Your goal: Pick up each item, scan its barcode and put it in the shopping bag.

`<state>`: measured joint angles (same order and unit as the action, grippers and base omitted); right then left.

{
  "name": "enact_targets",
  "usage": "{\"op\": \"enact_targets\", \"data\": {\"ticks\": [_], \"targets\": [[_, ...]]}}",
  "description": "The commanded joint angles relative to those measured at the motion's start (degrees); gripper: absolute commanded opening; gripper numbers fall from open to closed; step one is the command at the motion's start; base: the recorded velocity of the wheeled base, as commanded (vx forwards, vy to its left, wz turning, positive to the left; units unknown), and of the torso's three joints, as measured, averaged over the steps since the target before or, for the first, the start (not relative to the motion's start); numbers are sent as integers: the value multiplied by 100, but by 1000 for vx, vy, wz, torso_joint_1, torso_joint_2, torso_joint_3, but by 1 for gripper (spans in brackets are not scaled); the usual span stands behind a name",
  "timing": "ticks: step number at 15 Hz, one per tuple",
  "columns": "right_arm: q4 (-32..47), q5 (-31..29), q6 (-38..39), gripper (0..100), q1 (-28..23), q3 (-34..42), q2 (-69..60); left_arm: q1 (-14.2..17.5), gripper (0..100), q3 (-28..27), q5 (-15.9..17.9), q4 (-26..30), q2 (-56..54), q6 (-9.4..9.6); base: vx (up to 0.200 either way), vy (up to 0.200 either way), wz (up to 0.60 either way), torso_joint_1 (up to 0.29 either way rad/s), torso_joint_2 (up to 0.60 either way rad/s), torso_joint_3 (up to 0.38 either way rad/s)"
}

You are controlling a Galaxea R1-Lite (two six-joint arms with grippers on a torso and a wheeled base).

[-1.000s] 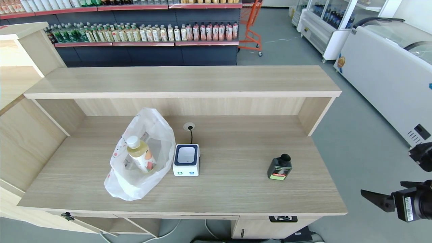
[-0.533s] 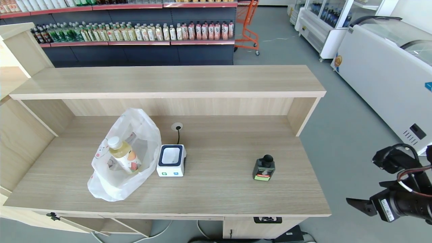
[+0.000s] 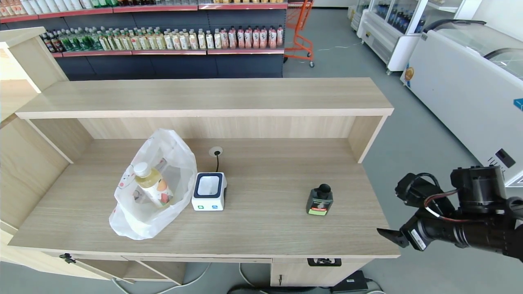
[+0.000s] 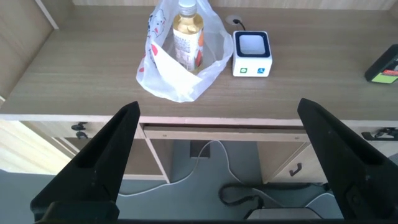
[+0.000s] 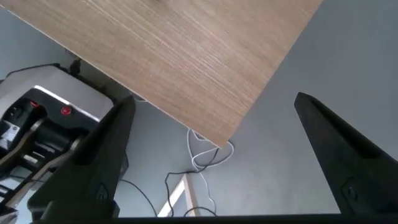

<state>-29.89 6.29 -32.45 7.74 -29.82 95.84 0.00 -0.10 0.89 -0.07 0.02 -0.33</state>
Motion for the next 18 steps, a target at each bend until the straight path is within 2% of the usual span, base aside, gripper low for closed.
{"op": "enact_targets", "data": {"ticks": [1, 3, 10, 18], "targets": [[-131, 83, -42, 100, 281, -349, 769, 0, 100, 1, -1, -1, -2, -2, 0, 0, 0, 0, 0, 0], [-131, 426, -51, 100, 500, -578, 1059, 0, 100, 1, -1, -1, -2, -2, 0, 0, 0, 0, 0, 0], [-456, 443, -587, 100, 650, -1131, 1762, 0, 100, 1, -1, -1, -2, -2, 0, 0, 0, 0, 0, 0], [-526, 487, -552, 100, 931, -1922, 2386, 0, 100, 1, -1, -1, -2, -2, 0, 0, 0, 0, 0, 0]]}}
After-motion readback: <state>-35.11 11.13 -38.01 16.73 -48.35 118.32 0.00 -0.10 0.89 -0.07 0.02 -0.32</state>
